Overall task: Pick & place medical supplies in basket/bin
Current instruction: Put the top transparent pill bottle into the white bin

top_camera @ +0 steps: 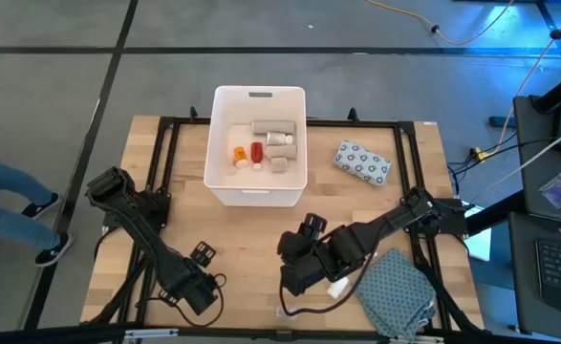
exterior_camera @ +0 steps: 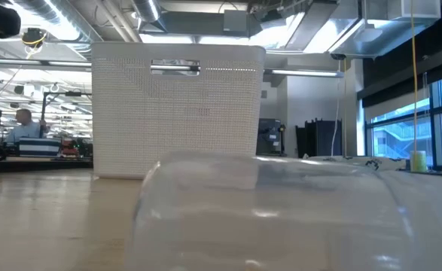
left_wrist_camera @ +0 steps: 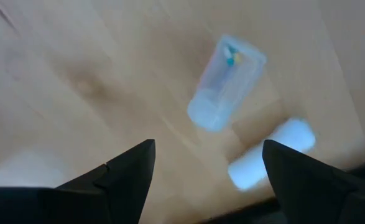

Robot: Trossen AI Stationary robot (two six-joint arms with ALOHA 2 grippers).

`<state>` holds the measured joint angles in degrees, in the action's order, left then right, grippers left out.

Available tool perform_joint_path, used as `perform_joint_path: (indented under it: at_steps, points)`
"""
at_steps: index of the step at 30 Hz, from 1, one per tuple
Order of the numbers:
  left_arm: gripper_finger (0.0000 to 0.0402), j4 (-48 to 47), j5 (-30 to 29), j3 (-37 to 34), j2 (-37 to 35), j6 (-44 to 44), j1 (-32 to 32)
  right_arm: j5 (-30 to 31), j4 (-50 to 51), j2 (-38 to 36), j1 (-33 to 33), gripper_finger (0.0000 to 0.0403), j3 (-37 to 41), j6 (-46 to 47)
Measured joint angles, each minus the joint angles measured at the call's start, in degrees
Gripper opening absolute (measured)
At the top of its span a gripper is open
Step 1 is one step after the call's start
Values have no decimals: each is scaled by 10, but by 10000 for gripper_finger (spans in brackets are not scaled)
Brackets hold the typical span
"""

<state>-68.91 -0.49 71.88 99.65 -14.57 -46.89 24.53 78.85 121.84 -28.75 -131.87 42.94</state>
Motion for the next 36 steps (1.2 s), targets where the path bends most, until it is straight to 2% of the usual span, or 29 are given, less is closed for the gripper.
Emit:
perform_joint_path:
  at_steps: [8,11,15,18,22,36]
  points:
    - [290,98,47,-46,0,17,-3,0,1,0,0,304,0,0]
    - [290,129,37,-67,0,13,-5,0,1,0,0,304,0,1]
    - [290,138,-9,-88,0,4,-6,0,1,0,1,304,0,2]
    - [284,159,-11,-101,0,7,-6,0,1,0,1,304,0,3]
    - [265,194,-4,-114,0,7,-6,-1,1,0,2,304,0,3]
    - [176,199,-14,-114,0,29,-8,-1,1,0,8,303,0,2]
